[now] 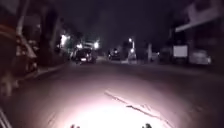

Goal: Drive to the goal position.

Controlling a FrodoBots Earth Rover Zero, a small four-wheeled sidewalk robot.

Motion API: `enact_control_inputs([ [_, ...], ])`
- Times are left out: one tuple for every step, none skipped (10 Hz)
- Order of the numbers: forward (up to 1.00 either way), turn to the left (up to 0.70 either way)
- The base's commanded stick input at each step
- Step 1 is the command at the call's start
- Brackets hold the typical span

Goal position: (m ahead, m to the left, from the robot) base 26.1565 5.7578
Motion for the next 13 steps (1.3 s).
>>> enact_control_inputs([
  [1.0,0.0],
  [1.0,0.0],
  [1.0,0.0],
  [1.0,0.0],
  [1.0,0.0],
  [1.0,0.0],
  [1.0,0.0],
  [1.0,0.0],
  [1.0,0.0],
  [1.0,0.0],
  [1.0,0.0],
  [1.0,0.0],
  [1.0,0.0],
])
